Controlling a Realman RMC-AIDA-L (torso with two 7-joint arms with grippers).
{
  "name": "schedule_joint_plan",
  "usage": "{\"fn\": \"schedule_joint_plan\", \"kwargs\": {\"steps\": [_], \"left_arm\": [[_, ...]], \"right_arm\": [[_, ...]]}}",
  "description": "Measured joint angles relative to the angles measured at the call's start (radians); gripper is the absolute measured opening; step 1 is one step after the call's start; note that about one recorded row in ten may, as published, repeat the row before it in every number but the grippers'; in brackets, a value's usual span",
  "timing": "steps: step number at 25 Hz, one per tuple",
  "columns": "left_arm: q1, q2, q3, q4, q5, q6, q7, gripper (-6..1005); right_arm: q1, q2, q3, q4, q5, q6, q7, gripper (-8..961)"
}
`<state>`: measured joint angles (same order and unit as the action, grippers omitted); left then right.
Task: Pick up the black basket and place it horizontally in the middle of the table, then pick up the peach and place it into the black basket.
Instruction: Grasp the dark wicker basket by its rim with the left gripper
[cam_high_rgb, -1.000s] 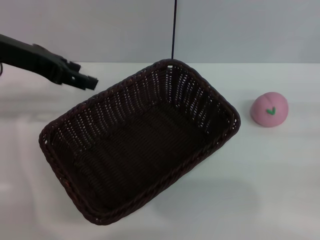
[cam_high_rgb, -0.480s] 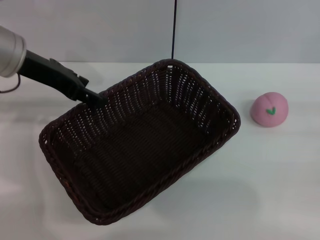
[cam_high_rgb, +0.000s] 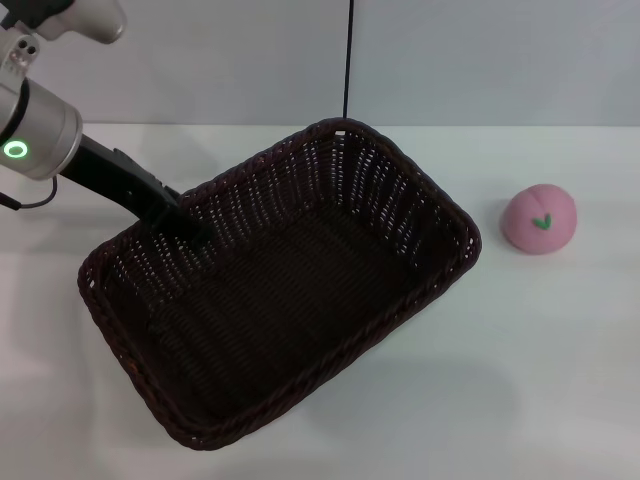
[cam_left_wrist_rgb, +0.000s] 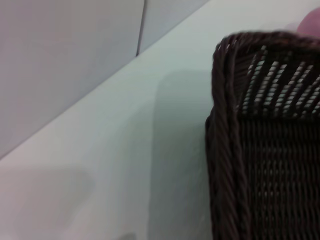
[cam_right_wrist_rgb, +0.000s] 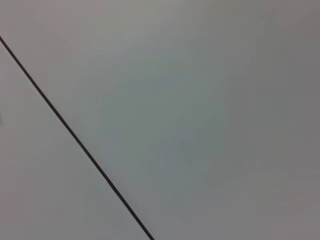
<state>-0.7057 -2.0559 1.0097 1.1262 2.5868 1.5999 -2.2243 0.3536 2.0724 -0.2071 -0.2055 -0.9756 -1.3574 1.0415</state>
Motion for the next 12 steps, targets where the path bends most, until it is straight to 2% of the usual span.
{"fn": "schedule_joint_plan", "kwargs": {"steps": [1,7,12], "left_arm": [[-0.005,0.000,0.001,-0.009,0.010,-0.005,-0.004,783],[-0.014,-0.001,0.002,-0.024,0.032,-0.021,0.002,574],[-0.014,-0.001,0.003,-0.025,0.033,-0.029,0.006,490]], "right_arm": [[0.001,0.000,0.000,0.000,0.000,0.003,0.000,460],[0.002,0.000,0.000,0.000,0.000,0.004,0.000,460],[0.004,0.000,0.000,0.000,0.000,0.006,0.000,460]]}}
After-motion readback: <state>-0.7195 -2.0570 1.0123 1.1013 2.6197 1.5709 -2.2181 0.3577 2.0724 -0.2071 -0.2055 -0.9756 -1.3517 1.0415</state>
